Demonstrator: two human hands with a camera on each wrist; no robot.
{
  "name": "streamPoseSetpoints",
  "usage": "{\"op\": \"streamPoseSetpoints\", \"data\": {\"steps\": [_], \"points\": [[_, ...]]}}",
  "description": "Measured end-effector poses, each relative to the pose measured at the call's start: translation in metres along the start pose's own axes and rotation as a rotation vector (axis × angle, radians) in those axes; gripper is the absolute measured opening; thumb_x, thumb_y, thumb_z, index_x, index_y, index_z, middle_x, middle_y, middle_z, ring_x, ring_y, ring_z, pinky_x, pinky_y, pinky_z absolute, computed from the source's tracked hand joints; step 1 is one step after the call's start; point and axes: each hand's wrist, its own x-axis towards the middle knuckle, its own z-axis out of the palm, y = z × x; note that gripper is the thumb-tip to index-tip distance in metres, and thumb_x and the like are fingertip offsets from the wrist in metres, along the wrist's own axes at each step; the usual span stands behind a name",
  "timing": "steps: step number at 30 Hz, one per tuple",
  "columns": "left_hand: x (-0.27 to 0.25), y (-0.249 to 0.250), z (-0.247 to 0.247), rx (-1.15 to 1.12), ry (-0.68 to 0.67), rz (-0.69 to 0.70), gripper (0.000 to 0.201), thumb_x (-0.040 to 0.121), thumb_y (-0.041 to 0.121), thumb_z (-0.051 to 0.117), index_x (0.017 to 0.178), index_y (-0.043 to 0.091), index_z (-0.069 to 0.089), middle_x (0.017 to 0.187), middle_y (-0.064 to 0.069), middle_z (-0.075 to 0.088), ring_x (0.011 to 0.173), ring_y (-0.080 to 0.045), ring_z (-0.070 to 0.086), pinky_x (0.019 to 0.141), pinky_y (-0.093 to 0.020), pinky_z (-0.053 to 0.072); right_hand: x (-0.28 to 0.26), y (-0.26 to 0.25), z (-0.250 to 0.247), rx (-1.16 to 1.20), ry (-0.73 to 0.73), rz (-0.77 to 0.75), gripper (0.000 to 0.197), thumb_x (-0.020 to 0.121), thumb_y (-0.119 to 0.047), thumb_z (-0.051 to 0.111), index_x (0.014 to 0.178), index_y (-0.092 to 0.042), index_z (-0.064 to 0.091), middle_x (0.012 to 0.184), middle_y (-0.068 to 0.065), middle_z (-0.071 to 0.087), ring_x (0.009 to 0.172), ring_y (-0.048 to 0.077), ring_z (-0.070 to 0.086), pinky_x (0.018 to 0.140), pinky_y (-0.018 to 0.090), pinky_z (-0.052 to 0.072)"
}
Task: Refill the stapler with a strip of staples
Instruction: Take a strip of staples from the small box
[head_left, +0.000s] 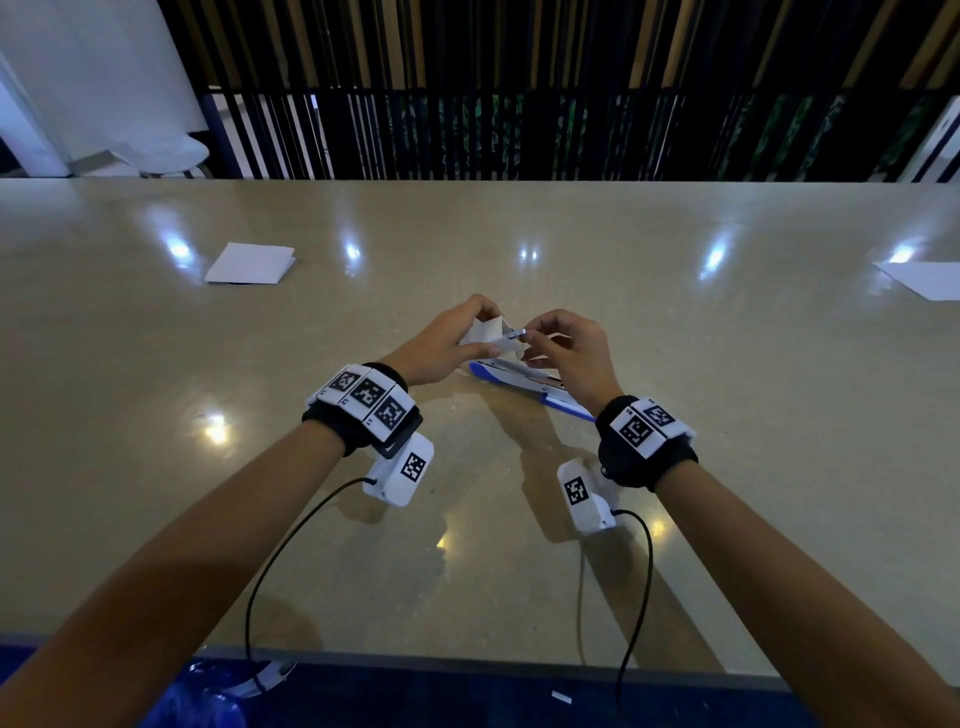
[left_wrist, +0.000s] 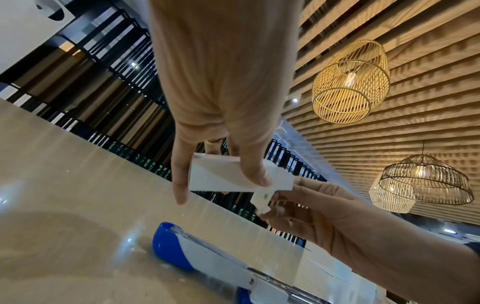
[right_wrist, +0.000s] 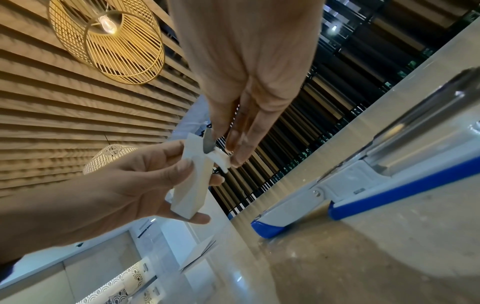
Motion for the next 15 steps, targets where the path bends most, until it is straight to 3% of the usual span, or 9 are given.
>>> {"op": "streamPoseSetpoints", "data": {"steps": [3, 5, 7, 10, 15], "points": [[-0.002, -0.002, 0.002, -0.028, 0.051, -0.012, 0.042, 0.092, 0.019, 0.059, 0.128, 0.005, 0.043, 0.128, -0.013, 0.053, 0.106, -0.019, 0.053, 0.082, -0.018, 0.046, 0.000, -0.003, 0.000, 0.030, 0.008, 0.002, 0.013, 0.090, -0.007, 0.056, 0.095, 0.004, 0.062, 0.089, 0.019, 0.066, 0.064, 0.020, 0.064, 0.059, 0.020, 0.059], [-0.004, -0.004, 0.003, -0.050, 0.085, -0.016, 0.044, 0.093, 0.019, 0.058, 0.131, 0.005, 0.041, 0.130, -0.012, 0.051, 0.105, -0.015, 0.050, 0.071, -0.012, 0.045, 0.000, -0.003, 0.001, 0.058, 0.015, 0.008, 0.012, 0.092, -0.009, 0.053, 0.095, 0.001, 0.059, 0.093, 0.024, 0.066, 0.067, 0.023, 0.064, 0.059, 0.022, 0.059], [-0.006, -0.006, 0.005, -0.063, 0.104, -0.021, 0.045, 0.093, 0.019, 0.057, 0.133, 0.006, 0.040, 0.131, -0.012, 0.050, 0.105, -0.014, 0.050, 0.066, -0.013, 0.046, 0.000, -0.005, 0.001, 0.082, 0.016, 0.018, 0.008, 0.094, -0.010, 0.050, 0.093, -0.004, 0.056, 0.095, 0.024, 0.065, 0.067, 0.023, 0.064, 0.059, 0.023, 0.059], [-0.009, -0.010, 0.006, -0.045, 0.120, -0.043, 0.045, 0.093, 0.020, 0.058, 0.133, 0.006, 0.042, 0.130, -0.012, 0.051, 0.104, -0.014, 0.050, 0.076, -0.014, 0.044, 0.000, -0.006, 0.001, 0.098, 0.016, 0.038, 0.007, 0.095, -0.011, 0.047, 0.093, -0.007, 0.052, 0.092, 0.017, 0.063, 0.065, 0.019, 0.065, 0.057, 0.020, 0.058], [-0.020, -0.027, 0.003, 0.165, 0.157, -0.199, 0.038, 0.090, 0.021, 0.062, 0.122, 0.005, 0.051, 0.125, -0.015, 0.054, 0.111, -0.029, 0.055, 0.091, -0.035, 0.045, 0.001, -0.002, 0.001, 0.127, 0.020, 0.079, 0.008, 0.095, -0.011, 0.046, 0.094, -0.007, 0.052, 0.092, 0.015, 0.064, 0.067, 0.024, 0.065, 0.057, 0.022, 0.057]]}}
